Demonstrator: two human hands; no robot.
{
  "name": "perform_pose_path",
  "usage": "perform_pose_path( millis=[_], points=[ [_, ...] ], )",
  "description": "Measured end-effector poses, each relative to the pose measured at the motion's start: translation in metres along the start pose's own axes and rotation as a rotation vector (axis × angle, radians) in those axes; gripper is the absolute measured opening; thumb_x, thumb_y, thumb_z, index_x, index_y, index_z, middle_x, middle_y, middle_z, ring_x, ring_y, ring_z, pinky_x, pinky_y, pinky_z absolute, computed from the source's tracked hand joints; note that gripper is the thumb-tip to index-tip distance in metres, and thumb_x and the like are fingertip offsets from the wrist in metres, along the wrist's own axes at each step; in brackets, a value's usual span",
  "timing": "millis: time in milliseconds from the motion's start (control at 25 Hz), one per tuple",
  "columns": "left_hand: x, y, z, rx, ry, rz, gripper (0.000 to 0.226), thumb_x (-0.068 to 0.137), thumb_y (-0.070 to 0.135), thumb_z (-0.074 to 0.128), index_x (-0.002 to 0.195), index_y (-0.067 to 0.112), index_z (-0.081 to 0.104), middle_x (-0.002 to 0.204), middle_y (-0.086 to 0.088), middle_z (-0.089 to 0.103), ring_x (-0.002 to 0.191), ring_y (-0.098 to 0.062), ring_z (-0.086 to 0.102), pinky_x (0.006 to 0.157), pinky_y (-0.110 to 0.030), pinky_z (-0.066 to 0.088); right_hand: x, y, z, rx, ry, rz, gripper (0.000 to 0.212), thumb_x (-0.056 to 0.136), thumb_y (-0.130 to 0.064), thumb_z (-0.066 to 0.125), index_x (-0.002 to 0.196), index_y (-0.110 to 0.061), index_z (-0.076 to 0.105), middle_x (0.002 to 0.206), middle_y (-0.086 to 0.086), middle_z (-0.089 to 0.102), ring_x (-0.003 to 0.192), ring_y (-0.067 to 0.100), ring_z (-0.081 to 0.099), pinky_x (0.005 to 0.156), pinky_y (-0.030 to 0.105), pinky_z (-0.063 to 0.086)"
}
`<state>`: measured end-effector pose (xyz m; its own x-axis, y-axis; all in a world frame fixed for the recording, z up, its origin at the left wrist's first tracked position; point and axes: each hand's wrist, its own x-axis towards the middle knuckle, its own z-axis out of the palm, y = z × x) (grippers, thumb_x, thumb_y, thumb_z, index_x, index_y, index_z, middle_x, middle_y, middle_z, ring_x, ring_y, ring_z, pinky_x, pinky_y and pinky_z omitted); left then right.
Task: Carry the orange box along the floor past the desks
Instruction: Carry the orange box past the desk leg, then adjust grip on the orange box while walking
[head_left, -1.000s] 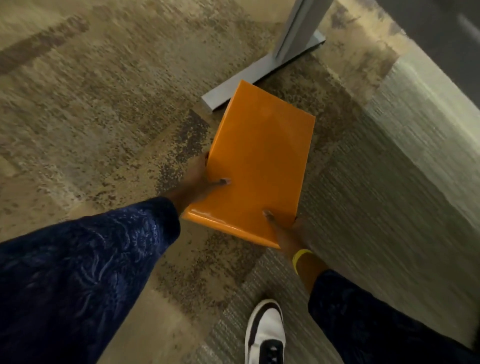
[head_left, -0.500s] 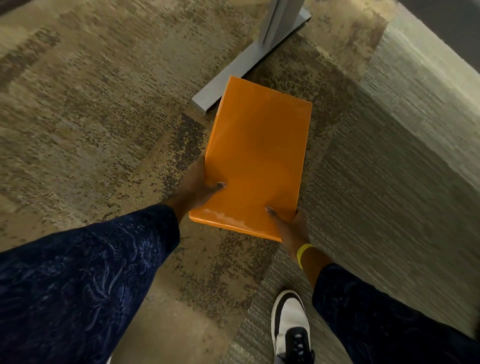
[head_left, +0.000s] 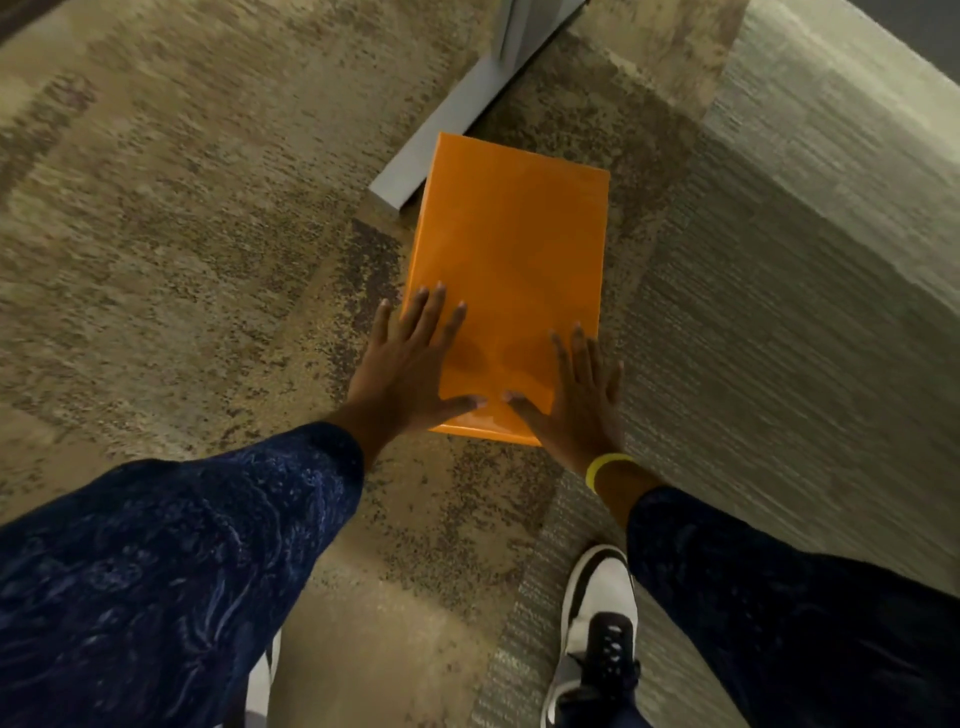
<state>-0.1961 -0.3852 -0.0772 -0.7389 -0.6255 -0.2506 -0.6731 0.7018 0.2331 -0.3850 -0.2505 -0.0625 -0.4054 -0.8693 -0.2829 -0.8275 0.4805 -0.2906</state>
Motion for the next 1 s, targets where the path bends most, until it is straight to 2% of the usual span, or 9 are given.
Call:
perform_pose_path(
  millis=[240,400,560,840,920,1000],
  points=[
    [-0.006,0.014,0.011,0.050,0.063,0.057,0.115,0.075,0.092,0.022,0.160,0.019,-0.002,0.170,-0.012,-0.004,0.157,-0.033,-0.002,0.122,-0.063,0.004,-0.012,0.007,0.014,-0.135,-0.005,-0.027,0.095,0.086,-0.074,0.039,0.158,-0.023,0.004,0.167,0.007,-0.007,0.154,0.029,-0.005,0.120,0.058,-0.005],
    [-0.002,0.016,0.019,0.051,0.082,0.043,0.113,0.077,0.091,0.024,0.161,0.018,0.000,0.170,-0.013,-0.002,0.157,-0.034,0.000,0.122,-0.063,0.006,-0.010,0.014,0.020,-0.098,0.020,-0.020,0.095,0.086,-0.075,0.038,0.158,-0.023,0.005,0.167,0.008,-0.005,0.154,0.029,-0.004,0.120,0.058,-0.006],
    [0.004,0.013,0.026,0.030,0.074,0.007,0.115,0.076,0.091,0.025,0.160,0.018,0.000,0.170,-0.014,-0.002,0.157,-0.034,0.000,0.122,-0.064,0.008,0.003,0.018,0.020,0.015,0.060,0.018,0.102,0.083,-0.075,0.047,0.158,-0.021,0.005,0.167,0.012,-0.001,0.154,0.030,0.000,0.121,0.055,-0.005],
    [0.023,0.002,0.028,-0.106,0.125,-0.183,0.118,0.075,0.093,0.028,0.160,0.017,0.000,0.170,-0.015,-0.006,0.156,-0.038,-0.003,0.120,-0.067,0.010,0.029,0.025,0.022,0.162,0.112,0.118,0.111,0.076,-0.078,0.053,0.157,-0.019,0.005,0.167,0.012,0.001,0.153,0.030,0.004,0.121,0.055,0.002],
    [0.024,0.002,0.030,-0.212,0.123,-0.302,0.128,0.070,0.094,0.037,0.159,0.013,-0.004,0.169,-0.019,-0.009,0.155,-0.040,-0.004,0.120,-0.064,0.012,0.033,0.026,0.023,0.229,0.112,0.167,0.120,0.071,-0.080,0.058,0.157,-0.017,0.001,0.167,0.013,0.001,0.153,0.031,0.006,0.122,0.054,0.005],
    [0.021,0.003,0.034,-0.366,0.105,-0.414,0.138,0.063,0.094,0.047,0.158,0.011,-0.007,0.169,-0.020,-0.006,0.155,-0.040,0.003,0.120,-0.061,0.020,0.035,0.025,0.025,0.336,0.112,0.240,0.129,0.065,-0.078,0.067,0.157,-0.017,-0.001,0.166,0.013,0.003,0.152,0.032,0.010,0.121,0.055,0.016]
  ],
)
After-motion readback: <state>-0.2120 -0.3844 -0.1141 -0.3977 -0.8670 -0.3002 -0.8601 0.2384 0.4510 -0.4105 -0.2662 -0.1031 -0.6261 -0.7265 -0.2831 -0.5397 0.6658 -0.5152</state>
